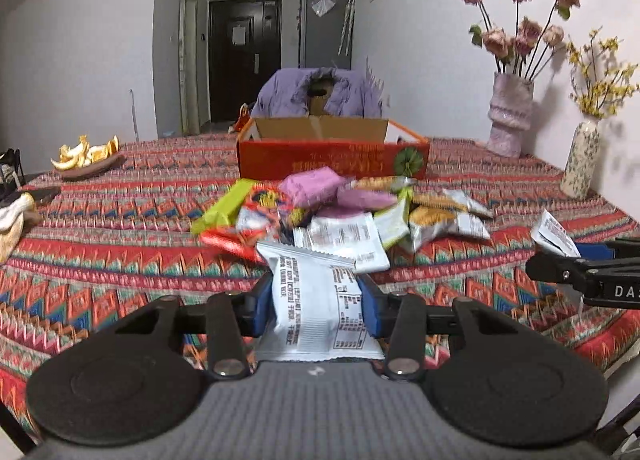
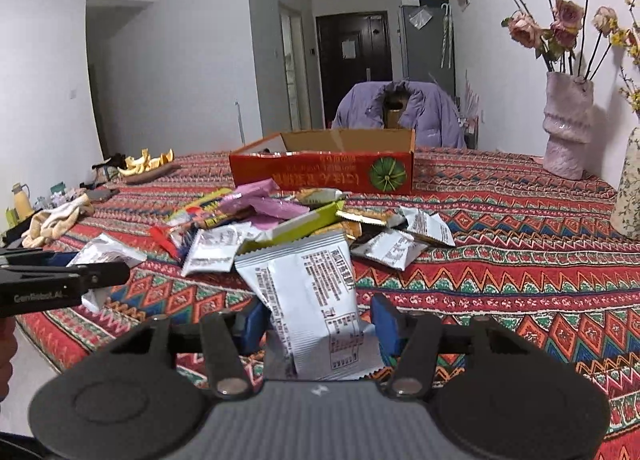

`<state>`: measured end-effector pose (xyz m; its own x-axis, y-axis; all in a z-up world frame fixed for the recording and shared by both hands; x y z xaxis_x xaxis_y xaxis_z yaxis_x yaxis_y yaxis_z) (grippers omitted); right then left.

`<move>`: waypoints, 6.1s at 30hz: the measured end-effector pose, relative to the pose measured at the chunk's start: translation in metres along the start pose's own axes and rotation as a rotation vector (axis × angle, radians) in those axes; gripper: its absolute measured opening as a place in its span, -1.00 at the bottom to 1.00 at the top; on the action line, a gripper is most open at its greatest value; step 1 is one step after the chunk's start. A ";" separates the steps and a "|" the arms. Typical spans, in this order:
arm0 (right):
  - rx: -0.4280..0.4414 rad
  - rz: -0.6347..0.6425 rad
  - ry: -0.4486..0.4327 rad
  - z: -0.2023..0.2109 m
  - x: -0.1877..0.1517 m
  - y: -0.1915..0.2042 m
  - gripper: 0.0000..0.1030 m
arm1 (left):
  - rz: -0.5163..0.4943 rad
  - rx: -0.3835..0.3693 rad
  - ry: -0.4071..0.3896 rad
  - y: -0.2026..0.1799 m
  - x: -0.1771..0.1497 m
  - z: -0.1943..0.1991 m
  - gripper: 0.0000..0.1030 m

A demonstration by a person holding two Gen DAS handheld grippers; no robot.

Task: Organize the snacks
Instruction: 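Carry the white sachet into the cardboard box and open the left tool, then grasp the yellow-green bar with left tool while right tool grasps pink packet, then carry both packets into the box and open both tools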

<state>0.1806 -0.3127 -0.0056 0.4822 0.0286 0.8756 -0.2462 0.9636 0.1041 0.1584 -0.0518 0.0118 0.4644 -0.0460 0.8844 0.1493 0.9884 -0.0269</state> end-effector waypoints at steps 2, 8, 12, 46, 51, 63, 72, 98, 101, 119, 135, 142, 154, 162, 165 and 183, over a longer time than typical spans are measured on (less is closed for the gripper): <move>0.032 -0.064 -0.042 0.002 0.015 -0.004 0.06 | 0.000 -0.007 -0.024 0.006 0.014 -0.001 -0.13; 0.131 -0.147 -0.155 -0.010 0.088 -0.010 0.06 | 0.011 -0.044 -0.133 0.028 0.092 -0.017 -0.13; 0.145 -0.184 -0.151 -0.052 0.148 -0.029 0.06 | 0.007 -0.040 -0.158 0.041 0.150 -0.055 -0.13; -0.265 0.198 0.252 -0.456 0.284 -0.084 0.57 | 0.026 0.043 0.149 0.117 0.263 -0.434 0.42; -0.234 0.206 0.149 -0.375 0.311 -0.074 0.74 | -0.004 0.033 0.104 0.123 0.279 -0.365 0.53; -0.085 0.165 0.044 -0.163 0.272 -0.034 0.93 | -0.043 -0.042 0.007 0.111 0.248 -0.160 0.66; -0.018 0.135 -0.087 -0.037 0.177 0.003 1.00 | -0.014 -0.070 -0.117 0.091 0.151 -0.030 0.86; -0.146 0.006 -0.086 0.031 -0.007 0.029 1.00 | 0.041 0.064 -0.011 0.073 0.009 0.029 0.90; -0.149 -0.003 -0.095 0.023 -0.001 0.028 1.00 | 0.062 0.094 -0.003 0.079 0.014 0.017 0.89; 0.006 0.043 0.022 -0.151 0.083 0.083 0.60 | -0.001 0.009 0.161 0.132 0.074 -0.196 0.33; -0.031 0.182 0.154 -0.264 0.093 0.118 0.15 | 0.000 -0.101 0.190 0.134 0.066 -0.246 -0.30; -0.015 0.109 0.107 -0.230 0.100 0.105 0.15 | 0.001 -0.047 0.155 0.135 0.074 -0.209 -0.34; -0.009 0.047 -0.022 -0.118 0.091 0.082 0.15 | 0.109 0.072 0.042 0.133 0.077 -0.095 -0.34; -0.012 0.022 -0.050 -0.089 0.085 0.057 0.15 | 0.111 0.052 -0.001 0.097 0.091 -0.078 -0.33; -0.022 0.020 -0.057 -0.090 0.092 0.046 0.15 | 0.126 0.035 0.017 0.088 0.105 -0.093 -0.33; 0.009 -0.114 0.180 -0.373 0.270 -0.066 0.15 | 0.098 -0.008 0.228 0.054 0.247 -0.389 -0.32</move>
<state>0.6409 -0.2693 0.0476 0.6498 -0.0326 0.7594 -0.1886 0.9609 0.2026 0.6204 -0.0661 0.0476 0.6617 0.0181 0.7495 0.0998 0.9887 -0.1119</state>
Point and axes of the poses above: each gripper's, at about its wrist camera, not at the fingertips, and z roughly against the way its jaws point, y to its left, x to its top, the point moved 4 cm from there along -z, roughly the way its jaws point, and after that the axes turned 1 degree about -x, right-handed, at the moved point
